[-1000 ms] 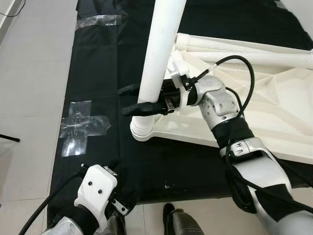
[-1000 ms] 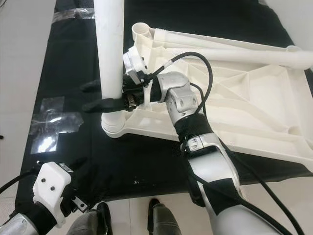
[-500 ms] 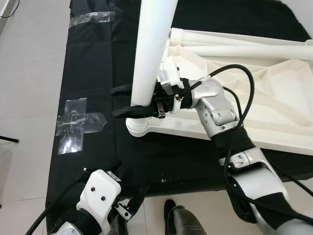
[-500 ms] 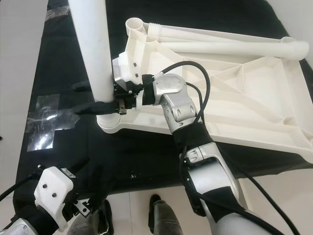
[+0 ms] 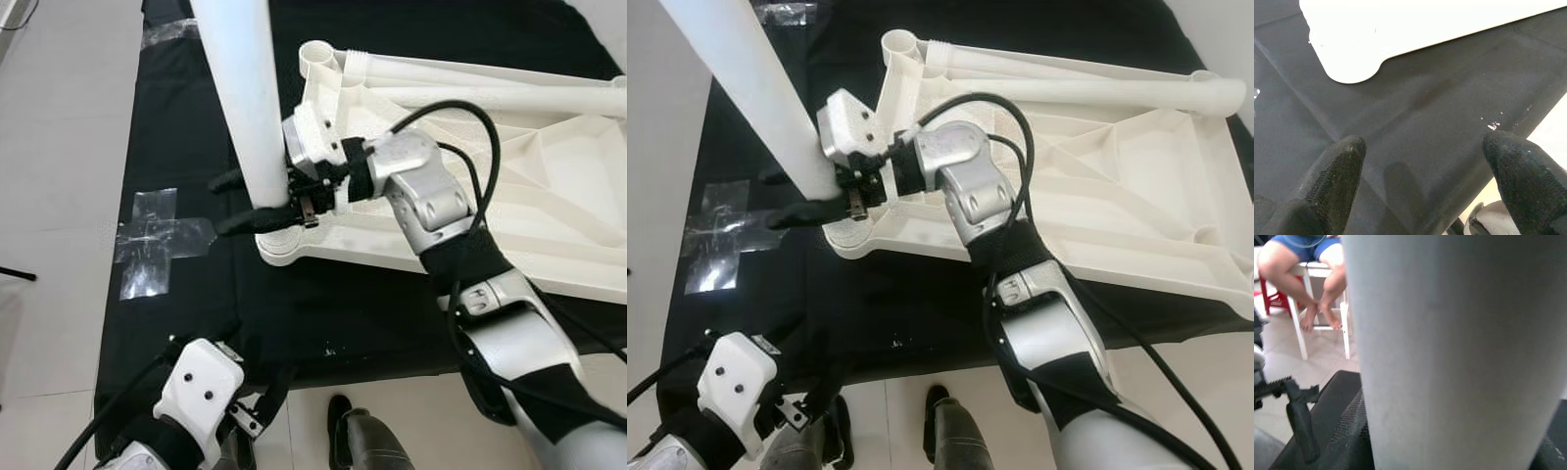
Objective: Building children table
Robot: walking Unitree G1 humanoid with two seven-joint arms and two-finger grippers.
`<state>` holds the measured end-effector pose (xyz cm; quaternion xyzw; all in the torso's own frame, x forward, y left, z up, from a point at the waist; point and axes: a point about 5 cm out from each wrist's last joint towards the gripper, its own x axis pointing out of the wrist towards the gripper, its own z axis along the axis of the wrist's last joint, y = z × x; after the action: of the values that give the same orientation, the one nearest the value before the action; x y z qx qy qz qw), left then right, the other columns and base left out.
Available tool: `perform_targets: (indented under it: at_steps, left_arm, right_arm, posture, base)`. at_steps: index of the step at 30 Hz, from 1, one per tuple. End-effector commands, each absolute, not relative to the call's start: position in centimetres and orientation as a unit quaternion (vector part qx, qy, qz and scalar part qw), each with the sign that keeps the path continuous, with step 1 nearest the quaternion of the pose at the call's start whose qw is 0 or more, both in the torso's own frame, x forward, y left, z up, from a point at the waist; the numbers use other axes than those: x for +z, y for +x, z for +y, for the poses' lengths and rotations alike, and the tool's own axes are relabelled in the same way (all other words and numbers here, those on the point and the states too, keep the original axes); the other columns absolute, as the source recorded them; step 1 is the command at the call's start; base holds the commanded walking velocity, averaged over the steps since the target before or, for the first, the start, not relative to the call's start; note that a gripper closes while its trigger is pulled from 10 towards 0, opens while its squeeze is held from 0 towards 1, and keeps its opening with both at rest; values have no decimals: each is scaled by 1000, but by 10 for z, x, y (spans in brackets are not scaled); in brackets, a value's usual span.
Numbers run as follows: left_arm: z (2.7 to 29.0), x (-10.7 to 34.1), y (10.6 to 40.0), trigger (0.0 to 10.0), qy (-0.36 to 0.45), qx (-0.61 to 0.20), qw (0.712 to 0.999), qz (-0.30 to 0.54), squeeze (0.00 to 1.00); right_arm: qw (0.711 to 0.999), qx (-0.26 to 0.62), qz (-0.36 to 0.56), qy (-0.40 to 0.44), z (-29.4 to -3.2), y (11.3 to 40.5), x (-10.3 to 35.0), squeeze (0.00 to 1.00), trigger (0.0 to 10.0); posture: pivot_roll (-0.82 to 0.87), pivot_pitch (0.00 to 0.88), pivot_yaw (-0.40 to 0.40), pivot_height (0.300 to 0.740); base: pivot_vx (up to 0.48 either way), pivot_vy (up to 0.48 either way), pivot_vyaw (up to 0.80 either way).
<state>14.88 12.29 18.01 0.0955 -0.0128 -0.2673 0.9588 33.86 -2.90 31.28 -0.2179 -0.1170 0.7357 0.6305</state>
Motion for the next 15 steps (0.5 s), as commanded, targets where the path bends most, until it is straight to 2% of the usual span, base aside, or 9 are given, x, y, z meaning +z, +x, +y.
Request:
perform_targets:
  at_steps: [1, 2, 6, 15]
  left_arm:
    - [121, 176, 146, 10000, 87, -270, 959, -3, 0]
    - [121, 176, 146, 10000, 87, -270, 959, -3, 0]
    - [120, 175, 146, 10000, 87, -269, 959, -5, 0]
    - [120, 175, 146, 10000, 88, -269, 959, -6, 0]
  right_arm:
    - [679, 704, -33, -206, -39, 354, 278, 0, 10000]
    - [679, 704, -33, -206, -39, 354, 278, 0, 10000]
    - [718, 676, -28, -165, -41, 362, 280, 0, 10000]
    - [742, 654, -21, -146, -46, 365, 274, 0, 10000]
  posture:
    - [47, 419, -73, 740]
    - [47, 419, -73, 740]
    - [45, 417, -73, 740]
    - [41, 408, -70, 740]
  base:
    - [0, 0, 0]
    - [0, 0, 0]
    - [0, 0, 0]
    - [0, 0, 0]
